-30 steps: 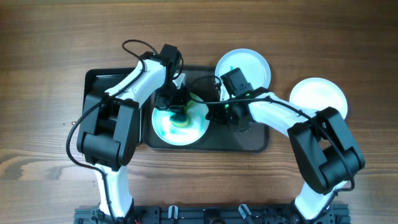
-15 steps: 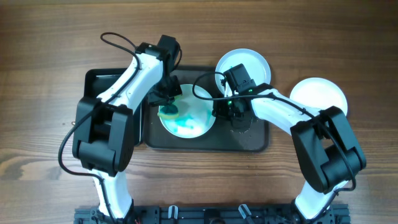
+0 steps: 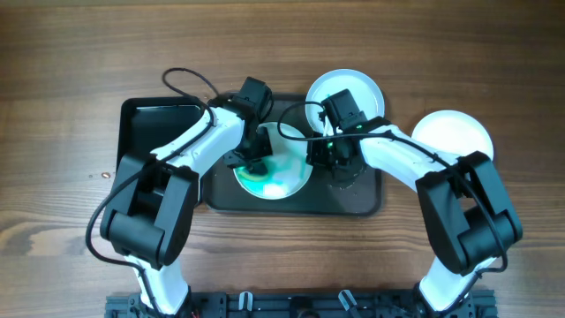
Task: Clean dirty plates on tray and stack at the side
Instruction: 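Scrub the plate rim area with the sponge while right gripper holds it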
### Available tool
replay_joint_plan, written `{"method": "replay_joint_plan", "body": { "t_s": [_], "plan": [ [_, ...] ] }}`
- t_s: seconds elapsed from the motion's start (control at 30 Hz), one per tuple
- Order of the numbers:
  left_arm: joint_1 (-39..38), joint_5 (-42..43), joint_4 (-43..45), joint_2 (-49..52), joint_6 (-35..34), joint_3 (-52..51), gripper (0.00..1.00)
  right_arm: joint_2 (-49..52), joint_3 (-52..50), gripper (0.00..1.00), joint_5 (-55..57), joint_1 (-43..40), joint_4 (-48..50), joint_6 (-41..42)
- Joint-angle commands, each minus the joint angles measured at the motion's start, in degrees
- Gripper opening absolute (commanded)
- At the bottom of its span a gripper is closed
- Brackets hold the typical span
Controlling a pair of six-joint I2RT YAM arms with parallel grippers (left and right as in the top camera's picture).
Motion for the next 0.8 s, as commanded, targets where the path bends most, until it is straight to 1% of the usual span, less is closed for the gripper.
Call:
{"method": "replay_joint_plan", "body": {
  "t_s": [0.0,0.17,0.23,0.3,0.37,0.43,0.5,0.53,0.6,0.67,0.77],
  "plan": [
    [-3.0,30.8,0.2,3.8,15.1,-3.3,0.04,1.7,-0.5,0.04,3.1,0.2,0.3,0.8],
    [-1.2,30.9,1.9,3.8,14.9,-3.3,0.04,1.7,-0.5,0.04,3.1,0.2,0.3,0.8],
    [0.1,29.0,3.7,3.8,12.3,-3.3,0.04,1.7,-0.5,0.04,2.6,0.2,0.2,0.8],
    [2.0,25.4,7.3,3.8,8.4,-3.3,0.04,1.7,-0.5,0.04,2.4,0.2,0.0,0.8],
    [3.7,24.6,11.9,3.8,7.3,-3.3,0.04,1.7,-0.5,0.04,2.4,0.2,-0.2,0.8],
    [5.2,23.5,17.2,3.8,3.9,-3.3,0.04,1.7,-0.5,0.04,2.5,0.2,-0.2,0.9],
    [5.7,18.1,19.8,3.8,-0.4,-3.3,0.04,1.7,-0.5,0.05,2.5,0.2,-0.2,0.9],
    [5.8,13.6,19.8,3.7,-2.7,-3.2,0.04,1.7,-0.5,0.04,2.4,0.2,-0.2,0.9],
    [5.9,7.3,18.4,3.5,-5.4,-2.9,0.04,1.7,-0.5,0.04,2.5,0.2,-0.2,0.8],
    [6.0,-2.5,13.7,2.4,-8.7,-1.5,0.04,1.7,-0.6,0.04,2.5,0.2,-0.2,0.8],
    [6.0,-10.8,7.2,0.4,-8.3,2.5,0.04,1.7,-0.7,0.04,2.5,0.2,-0.2,0.8]
  ]
}}
